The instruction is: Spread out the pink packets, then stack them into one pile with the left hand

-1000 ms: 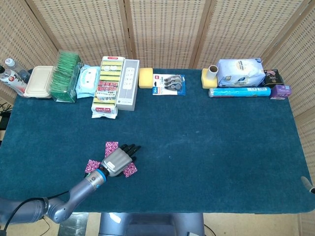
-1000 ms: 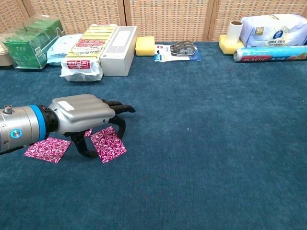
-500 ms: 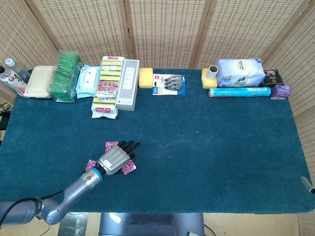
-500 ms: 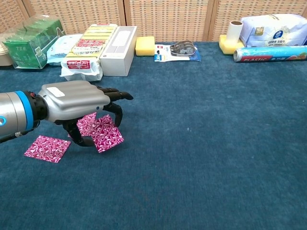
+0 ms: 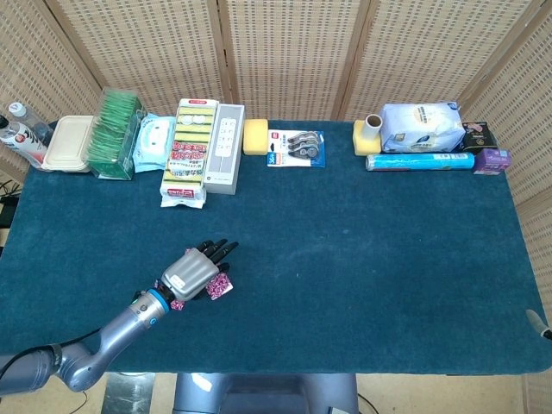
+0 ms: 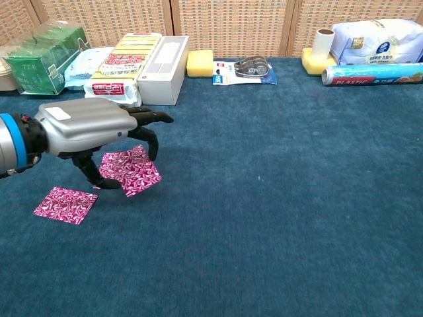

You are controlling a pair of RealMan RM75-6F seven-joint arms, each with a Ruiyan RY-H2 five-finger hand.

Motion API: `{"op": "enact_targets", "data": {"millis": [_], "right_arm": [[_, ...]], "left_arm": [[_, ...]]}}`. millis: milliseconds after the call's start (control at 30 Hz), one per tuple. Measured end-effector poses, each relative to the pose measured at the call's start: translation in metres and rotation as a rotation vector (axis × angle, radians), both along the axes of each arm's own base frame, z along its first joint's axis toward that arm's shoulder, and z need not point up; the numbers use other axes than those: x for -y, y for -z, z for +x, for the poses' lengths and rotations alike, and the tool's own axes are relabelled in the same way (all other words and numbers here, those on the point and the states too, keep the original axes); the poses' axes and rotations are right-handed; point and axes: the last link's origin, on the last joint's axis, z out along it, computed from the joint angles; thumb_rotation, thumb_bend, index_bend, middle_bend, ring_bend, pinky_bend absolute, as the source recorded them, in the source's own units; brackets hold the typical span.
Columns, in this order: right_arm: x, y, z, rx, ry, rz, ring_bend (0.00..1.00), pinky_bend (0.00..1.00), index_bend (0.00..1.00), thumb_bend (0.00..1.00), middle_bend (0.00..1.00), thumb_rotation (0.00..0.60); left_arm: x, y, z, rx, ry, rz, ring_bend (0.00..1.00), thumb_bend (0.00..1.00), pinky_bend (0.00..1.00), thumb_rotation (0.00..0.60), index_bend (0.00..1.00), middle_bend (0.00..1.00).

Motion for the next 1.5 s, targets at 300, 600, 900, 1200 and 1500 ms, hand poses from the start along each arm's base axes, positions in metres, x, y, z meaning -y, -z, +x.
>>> {"op": "enact_targets", "data": {"millis": [300,600,900,1200,1500], "right_arm": [[0.001,0.004,0.001,-0.007,-0.003,0.016,0.0,0.0,0.18,0.23,0.05,0.6],[0.001,0.006,0.003,-0.011,-0.005,0.021,0.0,0.0,0.18,0.23,0.05,0.6],[0.0,0.004,0.002,-0.003,-0.005,0.018,0.0,0.0,0.18,0.23,0.05,0.6],[0.0,0.004,0.002,0.002,-0.006,0.021,0.0,0.0,0.18,0.23,0.05,0.6],[0.0,0.003,0.002,0.003,-0.006,0.02,0.0,0.0,0.18,0.23,0.05,0.6]], "left_arm": [[0.008,-0.036,-0.043,0.001,-0.232,-0.004,0.0,0.23,0.16,0.6,0.38,0.0],[0.028,-0.055,-0.061,-0.011,-0.441,-0.034,0.0,0.23,0.16,0.6,0.38,0.0],[0.031,-0.054,-0.059,-0.109,-0.483,-0.01,0.0,0.24,0.16,0.6,0.38,0.0],[0.031,-0.039,-0.051,-0.16,-0.491,0.026,0.0,0.23,0.16,0.6,0.38,0.0],[0.029,-0.029,-0.046,-0.176,-0.475,0.03,0.0,0.23,0.16,0.6,0.38,0.0]]}}
